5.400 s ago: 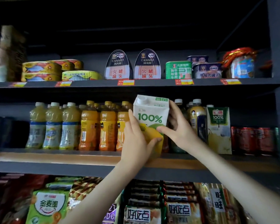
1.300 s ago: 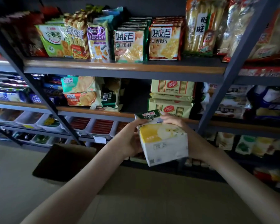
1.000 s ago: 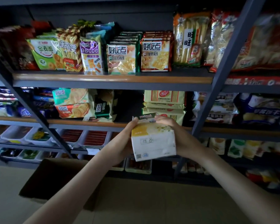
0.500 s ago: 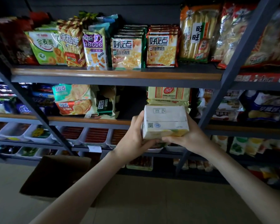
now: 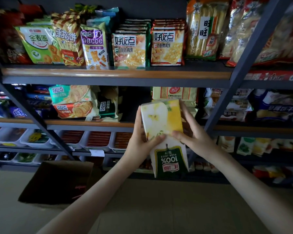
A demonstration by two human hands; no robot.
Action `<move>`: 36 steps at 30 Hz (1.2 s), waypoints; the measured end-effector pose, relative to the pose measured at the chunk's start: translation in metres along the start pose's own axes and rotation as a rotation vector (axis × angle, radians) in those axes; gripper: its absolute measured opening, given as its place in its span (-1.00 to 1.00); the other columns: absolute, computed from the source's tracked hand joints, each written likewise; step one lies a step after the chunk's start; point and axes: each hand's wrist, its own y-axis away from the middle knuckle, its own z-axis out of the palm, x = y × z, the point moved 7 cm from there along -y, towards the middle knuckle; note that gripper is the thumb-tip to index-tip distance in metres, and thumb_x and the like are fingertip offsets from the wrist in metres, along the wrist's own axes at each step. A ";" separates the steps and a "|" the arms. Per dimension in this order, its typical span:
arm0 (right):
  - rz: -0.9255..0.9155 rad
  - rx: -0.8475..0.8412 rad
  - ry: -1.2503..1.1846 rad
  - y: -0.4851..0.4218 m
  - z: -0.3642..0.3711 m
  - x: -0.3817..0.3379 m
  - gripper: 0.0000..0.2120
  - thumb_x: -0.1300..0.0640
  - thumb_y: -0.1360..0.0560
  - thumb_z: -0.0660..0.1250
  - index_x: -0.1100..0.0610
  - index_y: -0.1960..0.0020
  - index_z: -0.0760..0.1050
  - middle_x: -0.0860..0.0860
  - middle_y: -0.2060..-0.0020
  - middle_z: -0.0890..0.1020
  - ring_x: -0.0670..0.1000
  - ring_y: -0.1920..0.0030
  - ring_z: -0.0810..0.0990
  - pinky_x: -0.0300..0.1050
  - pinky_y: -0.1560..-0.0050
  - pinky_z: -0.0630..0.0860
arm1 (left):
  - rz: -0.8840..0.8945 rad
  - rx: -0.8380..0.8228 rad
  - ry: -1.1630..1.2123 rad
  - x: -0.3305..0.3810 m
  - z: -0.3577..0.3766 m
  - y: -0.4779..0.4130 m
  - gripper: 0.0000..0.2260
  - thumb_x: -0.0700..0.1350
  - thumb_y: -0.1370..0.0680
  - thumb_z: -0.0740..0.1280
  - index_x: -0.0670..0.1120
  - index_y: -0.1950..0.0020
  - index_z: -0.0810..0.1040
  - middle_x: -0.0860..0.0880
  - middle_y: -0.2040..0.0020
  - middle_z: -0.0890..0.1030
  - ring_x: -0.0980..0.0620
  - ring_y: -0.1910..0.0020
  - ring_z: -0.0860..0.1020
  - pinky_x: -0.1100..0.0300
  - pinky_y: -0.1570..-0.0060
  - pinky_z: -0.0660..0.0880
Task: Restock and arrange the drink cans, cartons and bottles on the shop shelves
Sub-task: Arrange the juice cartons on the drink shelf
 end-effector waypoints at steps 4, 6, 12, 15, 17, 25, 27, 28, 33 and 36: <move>-0.134 -0.152 0.162 0.013 0.001 0.006 -0.51 0.12 -0.67 0.11 -0.22 -0.53 0.14 -0.24 -0.53 0.13 -0.15 -0.54 0.05 -0.21 -0.46 0.21 | -0.295 0.041 0.276 -0.016 -0.002 0.003 -0.52 -0.17 -0.53 0.36 0.13 -0.39 0.33 -0.11 -0.18 0.62 -0.16 -0.06 0.64 -0.13 0.09 0.62; -0.190 -0.227 0.281 0.019 -0.001 0.011 -0.35 0.34 -0.62 0.18 -0.19 -0.54 0.12 -0.13 -0.56 0.07 -0.04 -0.57 0.01 -0.09 -0.47 0.25 | -0.402 0.037 0.332 -0.024 -0.005 0.006 -0.58 -0.10 -0.51 0.36 0.10 -0.35 0.40 -0.12 -0.20 0.62 -0.15 -0.05 0.64 -0.13 0.02 0.61; -0.376 -0.394 0.747 0.023 0.003 0.003 0.00 0.19 -0.50 0.44 -0.28 -0.53 -0.24 -0.35 -0.51 -0.19 -0.13 -0.55 -0.21 -0.15 -0.47 -0.04 | -0.525 -0.014 0.329 -0.028 -0.004 0.009 -0.60 -0.07 -0.49 0.38 0.07 -0.32 0.48 -0.19 -0.22 0.60 -0.24 -0.13 0.59 -0.20 -0.12 0.54; -0.344 -0.492 0.715 0.027 0.009 0.003 -0.01 0.06 -0.49 0.44 -0.34 -0.48 -0.30 -0.43 -0.47 -0.22 -0.21 -0.53 -0.22 -0.08 -0.43 0.28 | -0.571 -0.007 0.353 -0.031 -0.001 0.013 -0.54 -0.07 -0.41 0.41 0.04 -0.31 0.50 -0.20 -0.19 0.61 -0.22 -0.08 0.60 -0.20 -0.16 0.52; -0.414 -0.444 0.650 0.031 0.013 -0.001 -0.14 -0.03 -0.49 0.41 -0.17 -0.53 -0.14 -0.25 -0.52 -0.07 -0.11 -0.56 -0.15 -0.16 -0.45 0.24 | -0.603 0.000 0.392 -0.035 0.001 0.018 -0.57 -0.06 -0.40 0.39 0.01 -0.27 0.51 -0.15 -0.07 0.65 -0.15 0.01 0.63 -0.09 -0.02 0.59; -0.300 -0.236 0.374 0.031 0.010 -0.014 -0.41 -0.05 -0.42 0.47 -0.14 -0.34 0.27 -0.32 -0.30 0.33 -0.26 -0.41 0.26 -0.21 -0.40 0.30 | -0.569 -0.079 0.155 -0.015 -0.005 0.024 -0.52 0.21 -0.54 0.24 -0.11 -0.29 0.49 -0.15 -0.07 0.67 -0.11 -0.02 0.66 -0.08 -0.05 0.54; -0.123 -0.124 0.220 0.030 -0.001 -0.010 -0.35 0.02 -0.33 0.54 -0.31 -0.23 0.25 -0.40 -0.16 0.40 -0.37 -0.18 0.42 -0.29 -0.24 0.44 | -0.465 -0.156 0.011 -0.006 -0.008 0.028 -0.24 0.44 -0.40 0.28 0.01 -0.46 0.37 -0.13 -0.17 0.63 -0.13 -0.12 0.61 -0.17 -0.15 0.52; -0.053 -0.043 0.132 0.030 -0.008 -0.009 -0.35 0.13 -0.32 0.57 -0.27 -0.19 0.27 -0.33 -0.11 0.46 -0.37 -0.10 0.48 -0.31 -0.17 0.47 | -0.374 -0.207 -0.127 0.002 -0.009 0.031 -0.17 0.50 -0.35 0.26 0.10 -0.51 0.28 -0.08 -0.16 0.63 -0.06 -0.09 0.61 -0.08 -0.13 0.55; -0.006 0.027 -0.119 0.034 -0.017 -0.017 -0.40 0.27 -0.34 0.54 -0.04 -0.25 0.37 -0.13 -0.12 0.58 -0.29 -0.12 0.56 -0.41 -0.04 0.48 | 0.029 -0.139 -0.841 0.034 -0.009 0.033 -0.18 0.34 -0.37 0.37 0.25 -0.54 0.07 0.11 -0.30 0.32 0.20 -0.26 0.29 0.25 -0.26 0.32; 0.027 -0.034 -0.255 0.035 -0.014 -0.011 -0.30 0.06 -0.27 0.62 0.05 -0.33 0.40 0.02 -0.17 0.62 -0.01 -0.21 0.58 -0.10 -0.16 0.54 | 0.057 -0.097 -0.567 0.039 0.002 0.030 -0.25 0.18 -0.37 0.50 0.12 -0.48 0.28 0.13 -0.29 0.52 0.14 -0.27 0.49 0.00 -0.24 0.49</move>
